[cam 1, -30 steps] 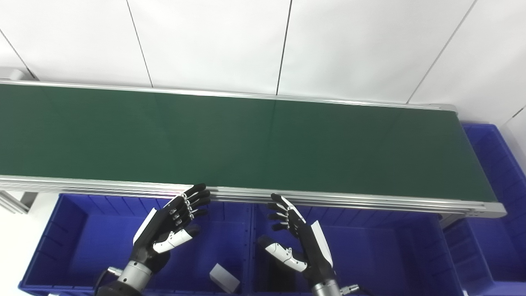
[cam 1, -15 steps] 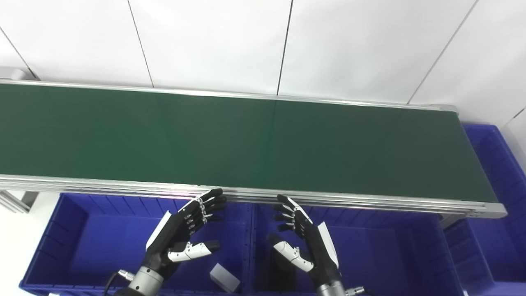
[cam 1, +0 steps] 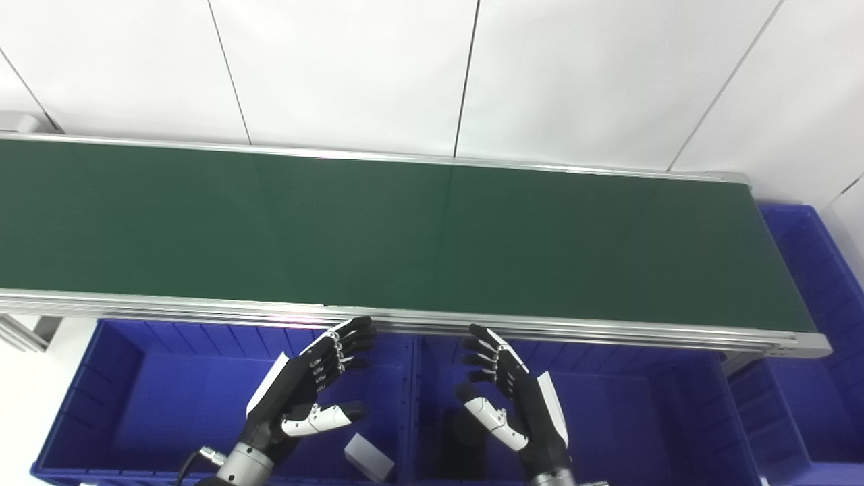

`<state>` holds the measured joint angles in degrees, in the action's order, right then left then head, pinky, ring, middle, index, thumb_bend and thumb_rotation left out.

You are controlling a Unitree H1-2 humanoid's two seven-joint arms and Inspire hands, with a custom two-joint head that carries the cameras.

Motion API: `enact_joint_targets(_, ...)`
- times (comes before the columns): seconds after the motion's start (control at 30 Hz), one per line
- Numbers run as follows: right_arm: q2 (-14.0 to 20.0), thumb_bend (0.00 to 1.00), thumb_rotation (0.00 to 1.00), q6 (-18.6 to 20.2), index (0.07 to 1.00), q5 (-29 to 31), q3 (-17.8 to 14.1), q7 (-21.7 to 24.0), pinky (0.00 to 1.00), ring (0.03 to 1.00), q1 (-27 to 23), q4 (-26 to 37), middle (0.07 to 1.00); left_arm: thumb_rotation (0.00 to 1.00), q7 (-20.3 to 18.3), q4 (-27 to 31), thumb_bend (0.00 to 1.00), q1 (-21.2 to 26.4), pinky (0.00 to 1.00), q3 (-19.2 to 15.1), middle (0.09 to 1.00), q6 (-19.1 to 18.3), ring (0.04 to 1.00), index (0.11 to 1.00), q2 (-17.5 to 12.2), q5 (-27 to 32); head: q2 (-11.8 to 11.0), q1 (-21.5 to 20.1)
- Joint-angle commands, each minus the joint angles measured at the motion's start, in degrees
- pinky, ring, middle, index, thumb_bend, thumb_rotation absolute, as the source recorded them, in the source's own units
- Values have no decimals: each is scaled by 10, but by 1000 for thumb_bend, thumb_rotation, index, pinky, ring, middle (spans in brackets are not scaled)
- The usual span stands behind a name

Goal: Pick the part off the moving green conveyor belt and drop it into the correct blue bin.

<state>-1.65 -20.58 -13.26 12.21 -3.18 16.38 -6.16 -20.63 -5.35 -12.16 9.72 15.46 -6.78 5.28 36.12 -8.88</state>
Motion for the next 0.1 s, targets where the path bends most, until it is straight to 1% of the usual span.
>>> enact_joint_targets(0.0, -1, 602, 650, -37, 858, 1, -1, -6, 671, 754, 0, 14, 804, 429, 4, 5, 922, 9, 785, 2, 856, 21, 847, 876, 1, -3, 0, 0)
enact_joint_targets(0.07, -1, 601, 640, -40, 856, 3, -1, -5, 675, 755, -1, 12, 806, 434, 5, 2, 919, 10, 784, 1, 856, 22, 847, 879, 2, -3, -3, 3)
